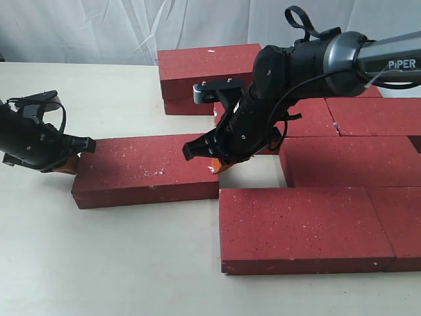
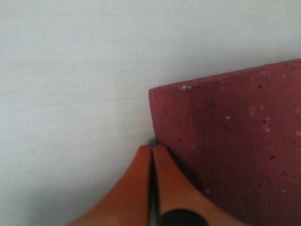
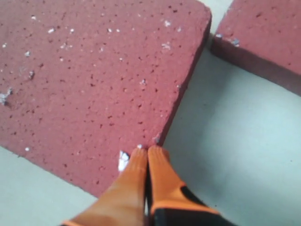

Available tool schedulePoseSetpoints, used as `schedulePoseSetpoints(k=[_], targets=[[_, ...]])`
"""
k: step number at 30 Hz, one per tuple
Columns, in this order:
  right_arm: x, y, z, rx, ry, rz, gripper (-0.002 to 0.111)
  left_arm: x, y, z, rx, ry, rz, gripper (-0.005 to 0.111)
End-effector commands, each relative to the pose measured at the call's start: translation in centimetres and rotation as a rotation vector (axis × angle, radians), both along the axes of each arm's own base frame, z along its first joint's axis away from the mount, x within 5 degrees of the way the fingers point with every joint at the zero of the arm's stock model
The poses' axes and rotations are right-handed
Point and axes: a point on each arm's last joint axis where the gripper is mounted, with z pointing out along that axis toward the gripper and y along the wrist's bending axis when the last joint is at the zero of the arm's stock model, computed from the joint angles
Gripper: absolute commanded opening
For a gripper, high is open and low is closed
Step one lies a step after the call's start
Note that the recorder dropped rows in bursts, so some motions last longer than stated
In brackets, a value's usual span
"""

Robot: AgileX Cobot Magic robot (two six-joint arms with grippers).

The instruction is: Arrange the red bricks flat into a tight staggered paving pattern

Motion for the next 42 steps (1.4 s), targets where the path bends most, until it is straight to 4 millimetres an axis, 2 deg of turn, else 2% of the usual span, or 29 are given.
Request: schedulePoseSetpoints(k=[1, 13, 35, 42], targets=[[-0.1, 0.1, 0.2, 0.023, 0.005, 0.004, -0.001, 0.1, -0.2, 0.0, -0.023, 0.009, 0.01, 0.0], [-1.4, 1.8, 0.2, 0.03, 0.024, 0.068, -0.001, 0.2, 0.0, 0.0, 0.001, -0.004, 0.001, 0.0], [-1.5, 0.9, -0.1, -0.059, 0.035, 0.085, -0.001, 0.2, -0.3, 0.1, -0.038, 0.008, 0.027, 0.0], [-1.2, 0.3, 0.3, -0.111, 0.001, 0.064, -0.001, 0.1, -0.4, 0.1, -0.056, 0.015, 0.036, 0.0]])
